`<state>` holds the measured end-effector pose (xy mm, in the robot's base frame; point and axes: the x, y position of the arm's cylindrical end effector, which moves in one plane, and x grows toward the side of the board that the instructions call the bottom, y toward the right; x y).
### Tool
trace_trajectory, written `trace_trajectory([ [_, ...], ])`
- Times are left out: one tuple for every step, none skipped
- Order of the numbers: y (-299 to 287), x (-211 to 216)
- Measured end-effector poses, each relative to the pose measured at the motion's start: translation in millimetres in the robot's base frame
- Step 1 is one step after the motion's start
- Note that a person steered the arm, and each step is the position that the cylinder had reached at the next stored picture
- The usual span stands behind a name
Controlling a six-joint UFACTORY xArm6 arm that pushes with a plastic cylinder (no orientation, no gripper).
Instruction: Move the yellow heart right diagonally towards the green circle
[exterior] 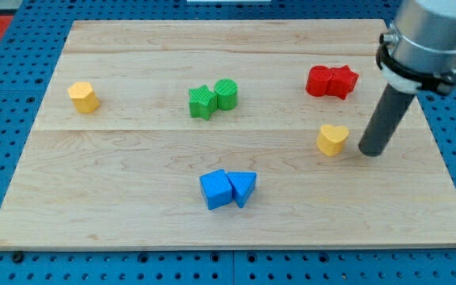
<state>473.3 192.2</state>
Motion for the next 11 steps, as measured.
trace_trajectory([
  [-0.9,-7.3],
  [-76.9,15.6],
  [-146.9,6.4],
  [-86.1,-0.1],
  [-68.7,9.5],
  [-32.7,-9.4],
  [-36.1,-30.0],
  [-118.4,3.8],
  [-181.9,-17.5],
  [-164.6,8.6],
  [-146.1,30.3],
])
